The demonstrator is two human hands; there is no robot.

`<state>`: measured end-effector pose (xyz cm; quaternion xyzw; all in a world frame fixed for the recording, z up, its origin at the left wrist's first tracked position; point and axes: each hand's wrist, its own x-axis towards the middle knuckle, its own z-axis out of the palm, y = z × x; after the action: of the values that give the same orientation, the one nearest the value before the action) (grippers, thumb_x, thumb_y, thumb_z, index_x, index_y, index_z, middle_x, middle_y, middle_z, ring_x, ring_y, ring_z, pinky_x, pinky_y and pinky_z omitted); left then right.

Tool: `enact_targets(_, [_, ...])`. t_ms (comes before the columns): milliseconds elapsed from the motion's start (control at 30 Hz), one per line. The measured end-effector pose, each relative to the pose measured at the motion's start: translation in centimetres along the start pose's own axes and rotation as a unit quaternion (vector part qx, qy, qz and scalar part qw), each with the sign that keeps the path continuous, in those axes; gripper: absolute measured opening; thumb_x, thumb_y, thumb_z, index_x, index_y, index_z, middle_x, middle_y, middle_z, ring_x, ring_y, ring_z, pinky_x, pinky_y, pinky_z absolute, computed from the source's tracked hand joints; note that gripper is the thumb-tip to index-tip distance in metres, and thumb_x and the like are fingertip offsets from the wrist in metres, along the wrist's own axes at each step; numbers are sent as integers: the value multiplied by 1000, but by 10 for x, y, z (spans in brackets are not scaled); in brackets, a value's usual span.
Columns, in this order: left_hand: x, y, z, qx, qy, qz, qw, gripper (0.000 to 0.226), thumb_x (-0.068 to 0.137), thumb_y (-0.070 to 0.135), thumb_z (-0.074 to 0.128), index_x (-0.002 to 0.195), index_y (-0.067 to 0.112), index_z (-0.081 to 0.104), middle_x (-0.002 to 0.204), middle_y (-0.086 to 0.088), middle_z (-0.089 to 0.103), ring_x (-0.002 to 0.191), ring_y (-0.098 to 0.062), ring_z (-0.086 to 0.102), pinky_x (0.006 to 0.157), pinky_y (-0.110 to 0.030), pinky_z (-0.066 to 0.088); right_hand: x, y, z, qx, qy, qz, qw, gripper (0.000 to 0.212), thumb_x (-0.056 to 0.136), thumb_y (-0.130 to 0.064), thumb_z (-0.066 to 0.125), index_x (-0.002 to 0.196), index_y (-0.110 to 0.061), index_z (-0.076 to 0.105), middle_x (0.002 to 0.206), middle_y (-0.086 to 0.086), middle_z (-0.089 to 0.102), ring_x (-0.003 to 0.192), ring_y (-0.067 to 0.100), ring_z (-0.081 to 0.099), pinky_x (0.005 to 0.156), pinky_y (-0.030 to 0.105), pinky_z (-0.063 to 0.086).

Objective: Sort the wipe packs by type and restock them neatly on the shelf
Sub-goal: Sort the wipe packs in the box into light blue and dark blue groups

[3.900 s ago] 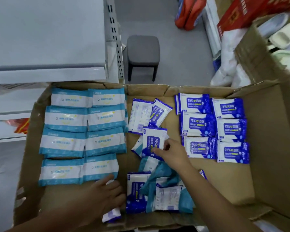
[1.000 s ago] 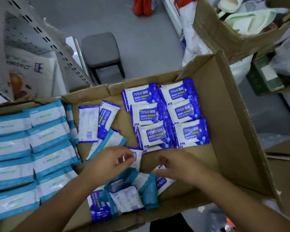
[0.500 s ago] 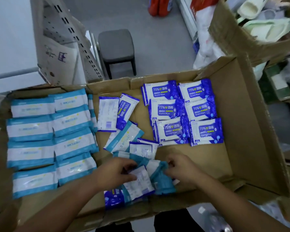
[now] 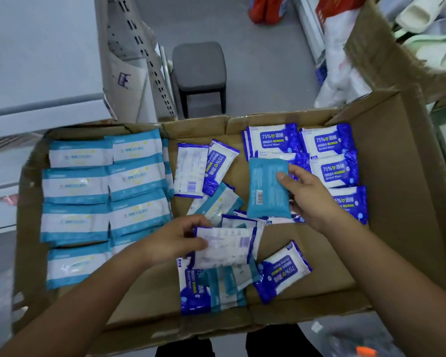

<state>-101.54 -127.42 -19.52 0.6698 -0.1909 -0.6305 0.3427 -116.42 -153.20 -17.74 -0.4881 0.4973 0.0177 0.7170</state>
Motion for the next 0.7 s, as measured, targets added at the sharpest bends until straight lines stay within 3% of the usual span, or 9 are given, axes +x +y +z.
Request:
enact_targets(133, [-3, -2, 15, 114, -86, 58, 988, 26, 90, 21, 70, 113, 33, 67, 124, 8, 62, 100, -10, 65, 81, -24, 54, 8, 4, 2, 30, -75, 0, 997, 39, 90, 8, 60, 126, -7, 59, 118, 10, 72, 109, 28, 69, 86, 40, 60])
enact_targets(200, [-6, 0, 26, 212, -128, 80, 966, 33, 92, 18, 65, 122, 30, 65, 128, 10, 57, 105, -7, 60, 86, -19, 51, 8, 6, 1, -20, -73, -16, 997, 39, 88, 12, 61, 122, -6, 63, 117, 9, 72, 111, 27, 68, 94, 42, 56])
enact_targets(267, [-9, 2, 37, 293, -157, 67, 941, 34, 93, 14, 58, 123, 28, 65, 130, 10, 53, 112, -8, 56, 96, -23, 48, 4, 6, -1, -99, -42, -43, 993, 36, 84, 12, 66, 109, -13, 70, 114, 7, 72, 111, 24, 67, 92, 35, 56])
enact_targets(333, [-10, 0, 45, 302, -117, 54, 944, 23, 94, 14, 56, 112, 27, 63, 119, 8, 58, 106, -9, 57, 94, -28, 50, 1, 8, -5, -195, -7, -98, 976, 34, 80, 11, 71, 93, -21, 75, 119, 2, 66, 113, 18, 63, 90, 31, 57])
enact_targets(433, [-5, -7, 56, 249, 5, 31, 968, 20, 92, 26, 65, 98, 33, 47, 97, 11, 64, 87, -5, 62, 80, -30, 56, 0, 8, -14, -342, 66, -234, 908, 44, 75, 8, 77, 78, -36, 75, 104, -11, 49, 103, 12, 53, 89, 28, 51])
enact_targets(533, [4, -5, 70, 278, 30, -8, 960, 31, 90, 45, 67, 110, 37, 47, 100, 10, 69, 88, -2, 63, 78, -27, 56, -7, -2, -20, -302, 57, -248, 919, 45, 83, 11, 69, 75, -33, 71, 92, -3, 47, 84, 16, 52, 73, 21, 55])
enact_targets(600, [11, 1, 78, 362, 31, -2, 932, 35, 90, 48, 65, 119, 31, 55, 106, 7, 68, 93, -8, 62, 79, -30, 55, -12, -6, -23, -283, 30, -233, 930, 43, 89, 10, 63, 81, -31, 72, 88, 15, 55, 87, 35, 58, 72, 39, 59])
enact_targets(633, [15, 3, 81, 400, 26, 10, 916, 33, 92, 47, 62, 118, 28, 60, 107, 5, 68, 94, -10, 61, 79, -31, 54, -14, -6, -23, -273, 20, -228, 934, 40, 91, 8, 61, 86, -30, 73, 89, 20, 58, 86, 37, 59, 72, 44, 58])
enact_targets(700, [21, 6, 82, 413, -3, 22, 910, 26, 96, 42, 58, 109, 21, 67, 101, 1, 67, 88, -11, 59, 73, -30, 49, -16, -8, -24, -233, 11, -200, 952, 34, 94, 3, 56, 95, -26, 73, 95, 14, 66, 87, 30, 64, 75, 45, 58])
